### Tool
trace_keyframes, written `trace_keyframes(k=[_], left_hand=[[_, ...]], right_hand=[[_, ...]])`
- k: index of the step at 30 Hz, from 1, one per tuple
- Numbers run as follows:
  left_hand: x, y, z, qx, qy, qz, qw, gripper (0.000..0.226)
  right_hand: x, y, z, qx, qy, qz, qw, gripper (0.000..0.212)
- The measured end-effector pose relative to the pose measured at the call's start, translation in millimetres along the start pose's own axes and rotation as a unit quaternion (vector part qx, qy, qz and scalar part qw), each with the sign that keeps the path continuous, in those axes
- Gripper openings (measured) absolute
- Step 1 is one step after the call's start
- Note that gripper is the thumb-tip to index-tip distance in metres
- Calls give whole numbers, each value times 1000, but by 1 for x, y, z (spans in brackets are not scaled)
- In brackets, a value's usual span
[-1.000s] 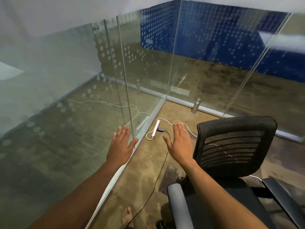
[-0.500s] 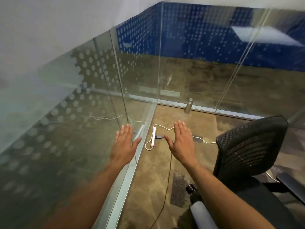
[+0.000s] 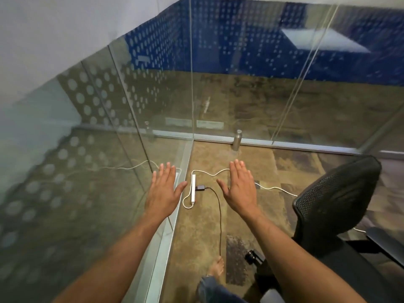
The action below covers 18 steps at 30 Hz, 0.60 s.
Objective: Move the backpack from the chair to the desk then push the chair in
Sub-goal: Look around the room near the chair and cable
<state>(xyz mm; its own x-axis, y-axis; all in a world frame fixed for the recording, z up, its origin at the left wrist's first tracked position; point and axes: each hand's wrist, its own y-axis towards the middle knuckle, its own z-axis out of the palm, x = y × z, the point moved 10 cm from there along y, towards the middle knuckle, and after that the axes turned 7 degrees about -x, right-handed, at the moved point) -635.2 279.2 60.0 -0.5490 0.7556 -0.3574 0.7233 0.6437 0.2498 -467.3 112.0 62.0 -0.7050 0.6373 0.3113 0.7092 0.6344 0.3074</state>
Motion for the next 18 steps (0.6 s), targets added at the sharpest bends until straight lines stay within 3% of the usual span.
trace_keyframes(k=[18], left_hand=[[-58, 202, 69, 40, -8, 55, 998, 77]], right_hand=[[-98, 160, 18, -34, 8, 76, 997, 75]])
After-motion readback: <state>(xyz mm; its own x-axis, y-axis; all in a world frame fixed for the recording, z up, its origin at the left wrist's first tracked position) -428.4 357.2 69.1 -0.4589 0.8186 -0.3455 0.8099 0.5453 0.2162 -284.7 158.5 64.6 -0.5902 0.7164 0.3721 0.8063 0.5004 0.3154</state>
